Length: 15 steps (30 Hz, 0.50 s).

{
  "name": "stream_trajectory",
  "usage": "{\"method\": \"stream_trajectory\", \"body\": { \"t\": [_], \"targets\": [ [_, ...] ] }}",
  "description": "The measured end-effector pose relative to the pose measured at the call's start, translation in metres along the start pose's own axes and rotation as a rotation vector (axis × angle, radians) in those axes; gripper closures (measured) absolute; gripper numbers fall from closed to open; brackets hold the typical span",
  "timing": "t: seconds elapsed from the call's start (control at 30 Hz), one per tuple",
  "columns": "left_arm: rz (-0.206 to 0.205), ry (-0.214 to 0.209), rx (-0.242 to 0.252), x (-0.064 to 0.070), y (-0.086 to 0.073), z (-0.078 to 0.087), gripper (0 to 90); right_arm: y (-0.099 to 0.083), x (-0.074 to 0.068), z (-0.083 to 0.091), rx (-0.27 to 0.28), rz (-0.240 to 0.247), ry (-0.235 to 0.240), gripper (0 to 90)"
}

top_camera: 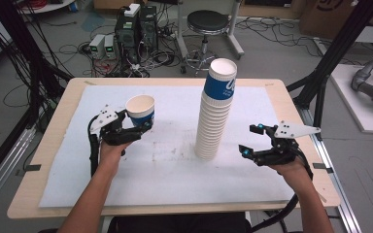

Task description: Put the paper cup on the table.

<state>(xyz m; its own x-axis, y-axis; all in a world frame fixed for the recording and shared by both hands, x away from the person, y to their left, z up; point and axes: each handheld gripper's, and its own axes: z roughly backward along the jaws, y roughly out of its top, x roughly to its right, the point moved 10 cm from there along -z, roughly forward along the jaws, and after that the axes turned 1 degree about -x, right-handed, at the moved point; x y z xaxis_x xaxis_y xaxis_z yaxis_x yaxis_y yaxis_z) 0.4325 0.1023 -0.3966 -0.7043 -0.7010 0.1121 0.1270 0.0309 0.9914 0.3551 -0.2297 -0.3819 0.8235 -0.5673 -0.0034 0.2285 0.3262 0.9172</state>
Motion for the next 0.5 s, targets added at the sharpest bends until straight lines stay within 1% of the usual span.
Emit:
{"method": "stream_trajectory", "body": {
  "t": [0.03, 0.07, 0.13, 0.2, 0.23, 0.27, 0.3, 0.37, 0.4, 0.43, 0.47, 0.5],
  "targets": [
    [0.004, 0.013, -0.011, -0.004, -0.004, -0.003, 26.4, 0.0, 0.0, 0.0, 0.0, 0.0, 0.0, 17.2],
    [0.014, 0.032, -0.037, -0.011, -0.013, -0.01, 26.4, 0.001, -0.001, -0.001, 0.004, 0.008, -0.001, 17.2],
    [0.02, 0.046, -0.059, -0.016, -0.021, -0.016, 26.4, 0.0, -0.002, 0.0, 0.002, 0.004, 0.004, 17.2],
    [0.018, 0.051, -0.067, -0.018, -0.024, -0.018, 26.5, -0.001, -0.003, -0.001, 0.0, 0.008, 0.007, 17.2],
    [0.032, 0.065, -0.076, -0.023, -0.031, -0.024, 26.5, -0.002, -0.003, 0.0, -0.003, 0.005, 0.005, 17.2],
    [0.032, 0.065, -0.076, -0.023, -0.031, -0.024, 26.5, -0.002, -0.003, 0.001, -0.002, 0.004, 0.007, 17.2],
    [0.046, 0.071, -0.081, -0.025, -0.035, -0.029, 26.5, -0.001, -0.002, 0.001, 0.0, 0.006, 0.003, 17.2],
    [0.052, 0.073, -0.089, -0.027, -0.038, -0.031, 26.5, 0.0, -0.002, 0.002, 0.004, 0.004, 0.004, 17.2],
    [0.063, 0.077, -0.101, -0.029, -0.045, -0.036, 26.6, 0.0, -0.002, 0.003, 0.005, 0.004, 0.004, 17.2],
    [0.063, 0.077, -0.101, -0.029, -0.045, -0.036, 26.6, 0.0, -0.002, 0.003, 0.005, 0.004, 0.004, 17.2],
    [0.071, 0.086, -0.123, -0.031, -0.052, -0.04, 26.5, 0.0, -0.002, 0.002, 0.004, 0.002, 0.005, 17.2],
    [0.071, 0.086, -0.123, -0.031, -0.052, -0.04, 26.6, 0.001, -0.003, 0.002, 0.004, 0.004, 0.007, 17.2]
  ]
}}
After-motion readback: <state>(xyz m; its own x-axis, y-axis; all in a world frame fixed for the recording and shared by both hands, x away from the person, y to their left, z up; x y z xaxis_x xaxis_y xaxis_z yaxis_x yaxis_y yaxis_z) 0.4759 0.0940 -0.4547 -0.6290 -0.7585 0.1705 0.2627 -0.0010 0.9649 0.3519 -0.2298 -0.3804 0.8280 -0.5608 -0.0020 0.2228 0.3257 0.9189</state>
